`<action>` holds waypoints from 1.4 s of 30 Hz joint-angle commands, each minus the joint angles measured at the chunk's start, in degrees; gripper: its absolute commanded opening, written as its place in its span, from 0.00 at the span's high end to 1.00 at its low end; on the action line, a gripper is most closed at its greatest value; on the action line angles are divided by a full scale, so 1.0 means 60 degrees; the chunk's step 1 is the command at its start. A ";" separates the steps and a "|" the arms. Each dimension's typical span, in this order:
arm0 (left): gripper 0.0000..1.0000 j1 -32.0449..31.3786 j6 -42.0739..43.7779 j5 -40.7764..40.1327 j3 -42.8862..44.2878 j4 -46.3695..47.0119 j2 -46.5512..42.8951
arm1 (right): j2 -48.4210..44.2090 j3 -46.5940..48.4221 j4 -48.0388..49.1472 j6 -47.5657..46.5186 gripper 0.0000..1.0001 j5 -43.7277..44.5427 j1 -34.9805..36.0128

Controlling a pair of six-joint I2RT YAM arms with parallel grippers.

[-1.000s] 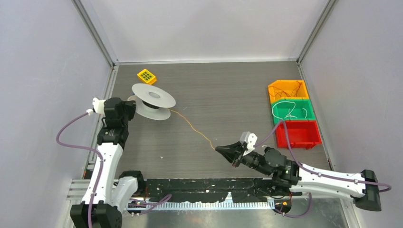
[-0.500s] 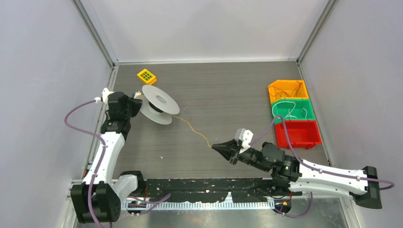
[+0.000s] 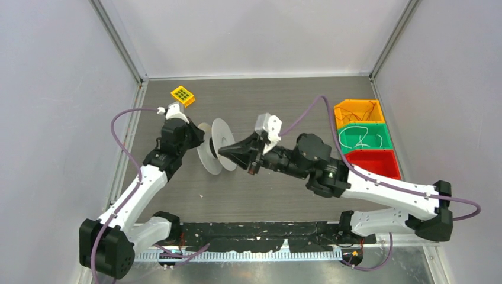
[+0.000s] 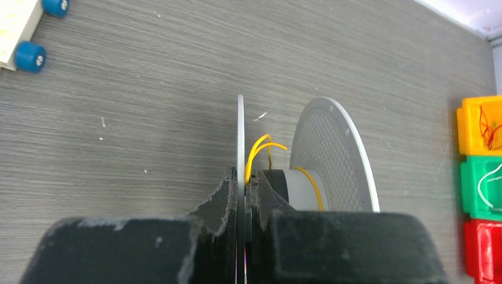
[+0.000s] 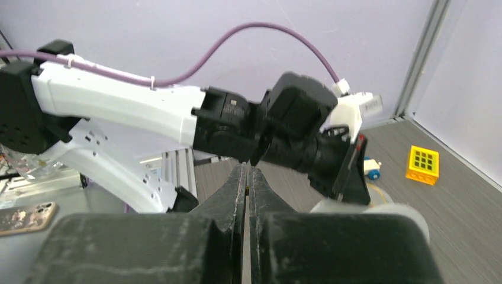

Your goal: Wrap the cables

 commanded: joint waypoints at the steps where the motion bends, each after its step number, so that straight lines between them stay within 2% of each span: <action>1: 1.00 -0.0340 0.0659 0.0002 -0.0166 0.1204 -0.0313 | 0.0841 0.1424 0.0456 0.0935 0.95 -0.1235 -0.0484; 6: 1.00 -0.0737 0.1325 0.0542 -0.0485 0.1479 -0.0634 | 0.1727 0.2207 0.1121 0.1983 0.94 -0.1313 -0.1652; 12: 1.00 -0.0800 0.2780 0.2923 -0.1108 0.1938 -0.1450 | 0.2928 0.2547 0.1377 0.3436 0.95 -0.2324 -0.3759; 16: 1.00 -0.0796 0.3229 0.4378 -0.1193 0.1460 -0.2202 | 0.3307 0.2646 0.0858 0.3596 0.95 -0.2661 -0.4890; 20: 1.00 -0.0725 0.3416 0.5411 -0.0903 0.0414 -0.2949 | 0.3273 0.1838 0.0937 0.3795 0.95 -0.2770 -0.6034; 24: 1.00 -0.0042 0.2443 0.5850 -0.0627 0.0111 -0.3481 | 0.3002 0.0491 0.1790 0.3993 0.95 -0.3335 -0.7050; 29: 1.00 0.1608 -0.0070 0.7045 -0.0425 0.1006 -0.3910 | 0.1971 -0.1995 0.3219 0.3771 0.94 -0.3596 -0.7726; 34: 1.00 0.1949 -0.1807 0.5895 -0.0120 0.1158 -0.4288 | 0.1258 -0.3740 0.4614 0.3688 0.95 -0.4050 -0.7830; 38: 1.00 0.1950 -0.3413 0.4224 -0.0328 0.1343 -0.4584 | 0.0859 -0.5361 0.6876 0.4028 0.95 -0.4580 -0.7575; 40: 1.00 0.1957 -0.4154 0.3405 -0.0493 0.1453 -0.4675 | 0.0382 -0.5887 0.6960 0.3446 0.94 -0.4220 -0.6768; 42: 1.00 0.1954 -0.4574 0.2689 -0.0471 0.1375 -0.4621 | -0.0094 -0.6002 0.6081 0.2389 0.94 -0.3333 -0.5792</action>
